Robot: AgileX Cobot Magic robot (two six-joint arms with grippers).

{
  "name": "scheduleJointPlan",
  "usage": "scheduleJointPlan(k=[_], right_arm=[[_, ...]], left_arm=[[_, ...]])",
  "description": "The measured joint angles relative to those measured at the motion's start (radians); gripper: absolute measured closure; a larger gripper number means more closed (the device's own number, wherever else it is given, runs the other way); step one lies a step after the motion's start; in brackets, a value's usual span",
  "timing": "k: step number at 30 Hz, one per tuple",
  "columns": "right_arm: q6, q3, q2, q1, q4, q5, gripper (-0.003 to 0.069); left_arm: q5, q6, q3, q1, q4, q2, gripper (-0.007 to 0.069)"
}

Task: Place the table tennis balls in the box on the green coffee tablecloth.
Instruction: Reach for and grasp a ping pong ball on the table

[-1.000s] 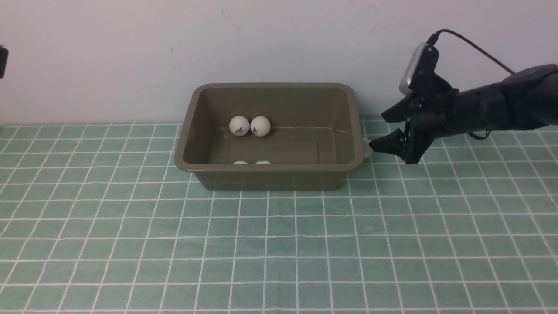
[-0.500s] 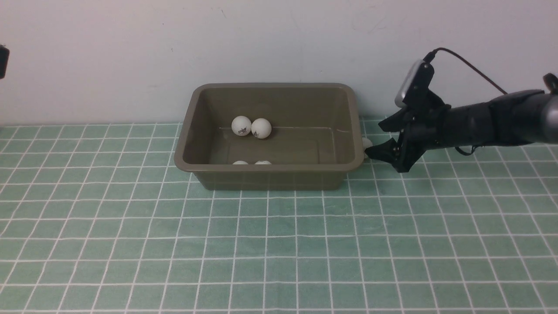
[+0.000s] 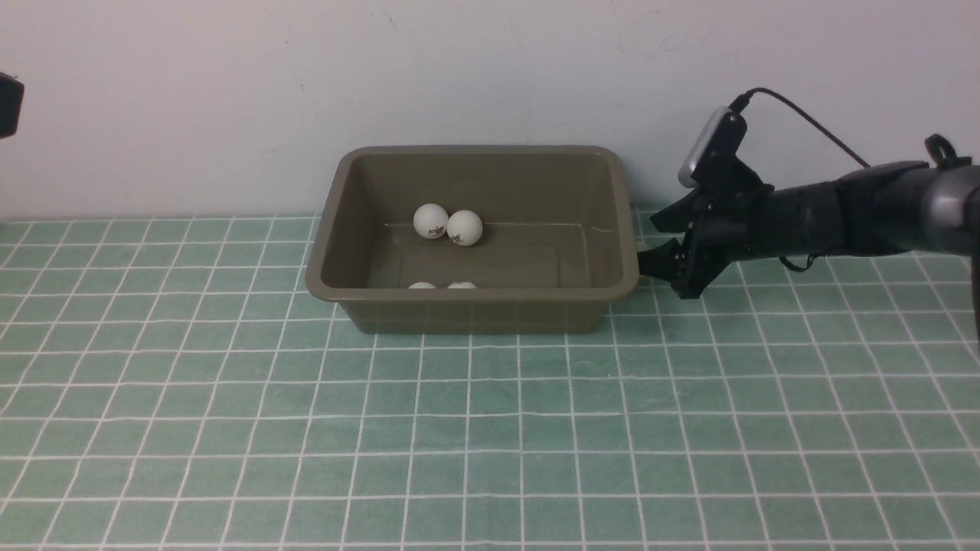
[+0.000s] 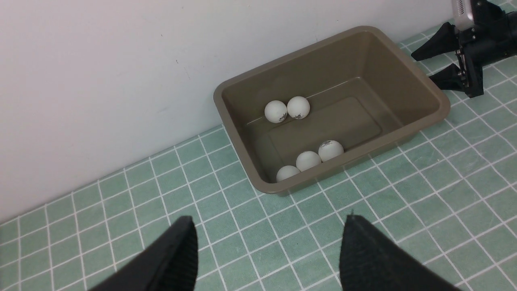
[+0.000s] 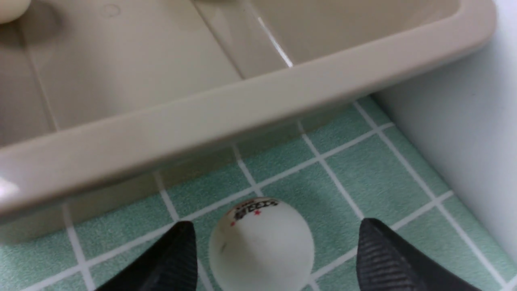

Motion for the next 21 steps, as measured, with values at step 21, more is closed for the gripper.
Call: scheduleJointPlan(k=[21], right_arm=[[0.003, -0.013, 0.058, 0.021, 0.102, -0.102, 0.0297]], left_arm=[[-0.001, 0.000, 0.000, 0.000, -0.033, 0.000, 0.0198]])
